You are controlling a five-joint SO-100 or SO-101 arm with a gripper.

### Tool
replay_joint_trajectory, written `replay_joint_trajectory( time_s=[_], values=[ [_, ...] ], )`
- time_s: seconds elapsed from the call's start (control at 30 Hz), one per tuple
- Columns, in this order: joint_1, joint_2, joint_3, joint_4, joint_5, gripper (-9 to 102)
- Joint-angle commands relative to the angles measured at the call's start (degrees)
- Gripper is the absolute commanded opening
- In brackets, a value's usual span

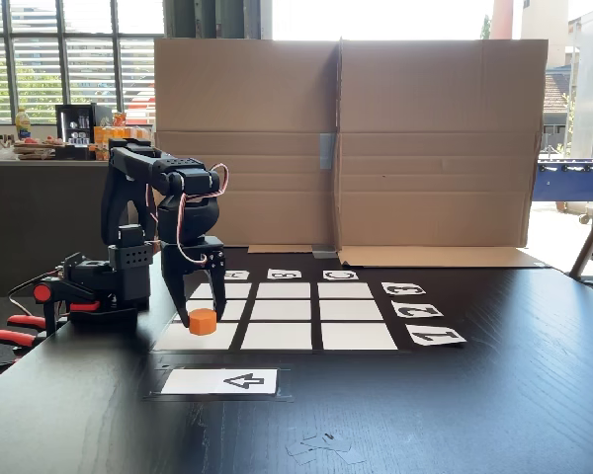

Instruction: Pick up the round, orange token and place it in the grid on square A1.

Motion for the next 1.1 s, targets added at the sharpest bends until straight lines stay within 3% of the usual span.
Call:
replay_joint_trajectory(
  time_s=[0.0,0.37,0.83,1.07],
  values=[
    [-2.9,9.2,7.4,-2.3,0.8,4],
    [-5.9,14.0,24.6,-13.9,1.7,4],
    [-4.0,9.3,25.6,-19.9,1.7,5],
    [-2.7,9.1,25.6,-20.3,1.7,19]
  ],
)
